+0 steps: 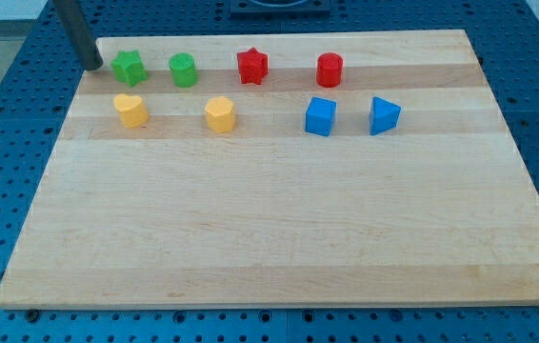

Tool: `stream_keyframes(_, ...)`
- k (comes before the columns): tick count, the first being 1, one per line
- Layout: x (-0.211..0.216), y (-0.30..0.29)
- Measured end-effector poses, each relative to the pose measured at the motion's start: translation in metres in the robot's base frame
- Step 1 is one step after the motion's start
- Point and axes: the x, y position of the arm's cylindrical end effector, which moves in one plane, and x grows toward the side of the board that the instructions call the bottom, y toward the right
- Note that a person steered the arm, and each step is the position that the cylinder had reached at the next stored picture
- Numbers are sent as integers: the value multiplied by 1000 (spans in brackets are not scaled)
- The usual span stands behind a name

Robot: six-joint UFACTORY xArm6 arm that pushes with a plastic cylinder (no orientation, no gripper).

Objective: Push the green star to the yellow heart

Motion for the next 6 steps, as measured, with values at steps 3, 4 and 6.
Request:
stream_keyframes(3,-7,0)
stream_keyframes(4,-15,0)
stream_keyframes(6,-22,0)
